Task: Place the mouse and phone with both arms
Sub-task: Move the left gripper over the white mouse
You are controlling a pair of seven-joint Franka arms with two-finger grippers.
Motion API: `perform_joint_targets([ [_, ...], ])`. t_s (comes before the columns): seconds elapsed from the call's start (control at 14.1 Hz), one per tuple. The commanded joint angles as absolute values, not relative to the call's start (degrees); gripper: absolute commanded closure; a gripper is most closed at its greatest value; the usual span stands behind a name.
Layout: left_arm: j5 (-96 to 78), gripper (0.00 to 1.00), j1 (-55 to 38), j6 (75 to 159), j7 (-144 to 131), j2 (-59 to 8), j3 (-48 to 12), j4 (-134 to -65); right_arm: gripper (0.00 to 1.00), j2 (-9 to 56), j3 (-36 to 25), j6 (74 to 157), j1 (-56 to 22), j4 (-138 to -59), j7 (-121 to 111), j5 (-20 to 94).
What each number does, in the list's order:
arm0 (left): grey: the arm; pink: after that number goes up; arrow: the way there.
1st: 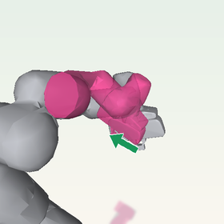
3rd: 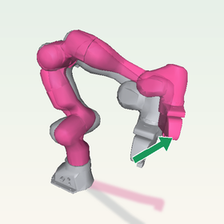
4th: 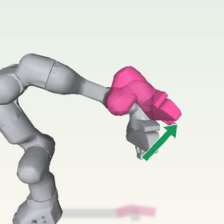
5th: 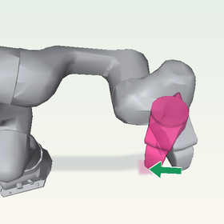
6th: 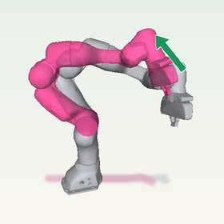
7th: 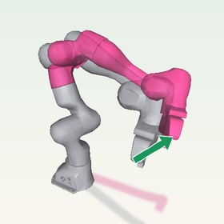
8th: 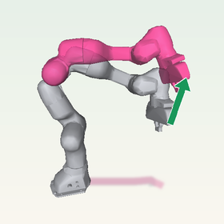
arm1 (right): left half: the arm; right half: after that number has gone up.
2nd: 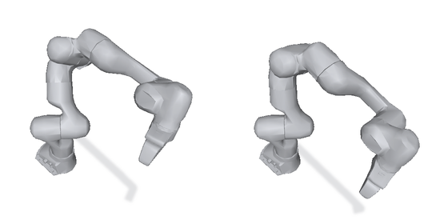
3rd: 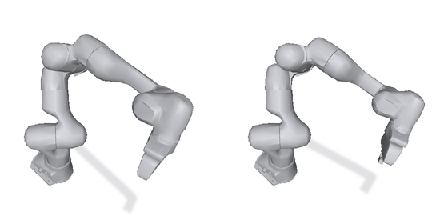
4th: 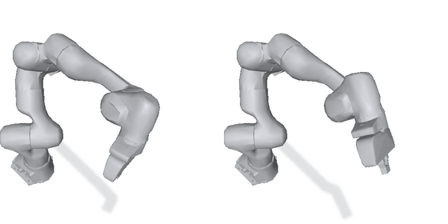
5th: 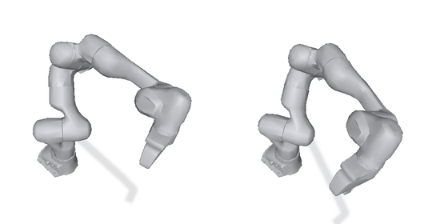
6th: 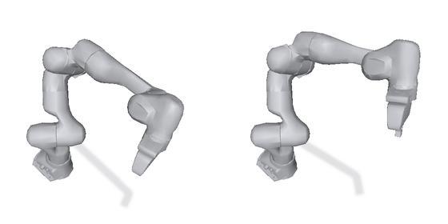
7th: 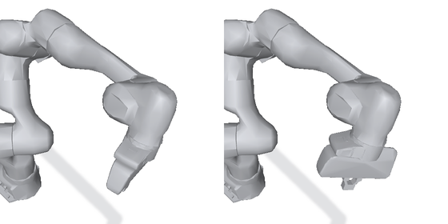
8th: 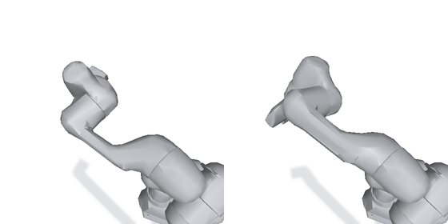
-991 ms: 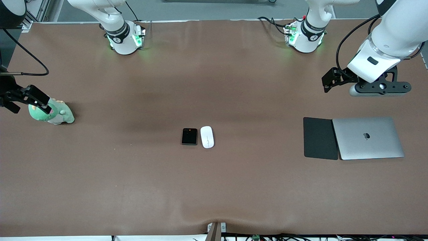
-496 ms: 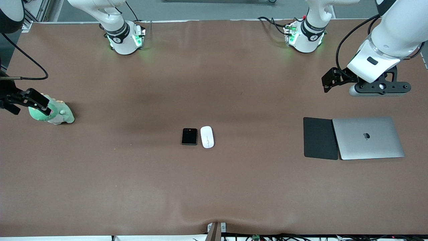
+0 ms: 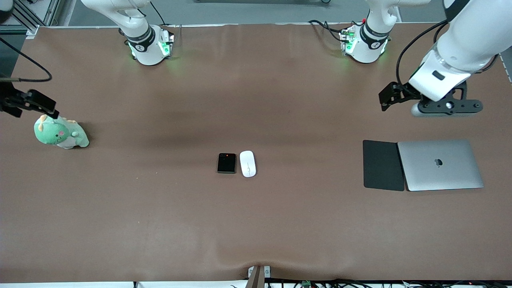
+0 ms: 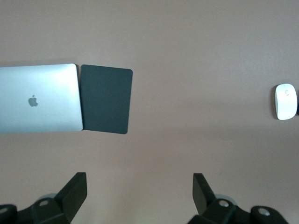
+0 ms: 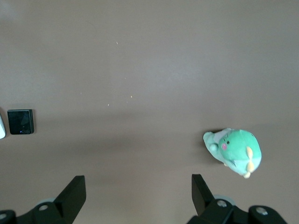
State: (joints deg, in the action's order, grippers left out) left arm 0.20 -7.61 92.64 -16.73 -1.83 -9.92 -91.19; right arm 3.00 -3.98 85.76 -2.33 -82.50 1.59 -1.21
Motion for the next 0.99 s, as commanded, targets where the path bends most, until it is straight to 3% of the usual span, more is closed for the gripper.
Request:
perform_joint_targets([
  [0.0,-0.18,0.00,-10.10,92.02,-19.33,-7.45,-11.16,-85.80,0.00,3.08,-3.52,82.89,-1.14,-80.33,1.32,-1.93],
  [0.28,0.18,0.00,-16.07,93.68,-24.43,-16.68,-11.43,-79.29,0.00,2.81,-3.78,80.60,2.27,-79.98,0.88,-1.24],
  [0.92,8.96,0.00,-26.98,110.29,-42.35,-30.84,-10.72,-79.01,0.00,2.64,-3.69,75.69,12.47,-77.52,-19.12,1.85],
])
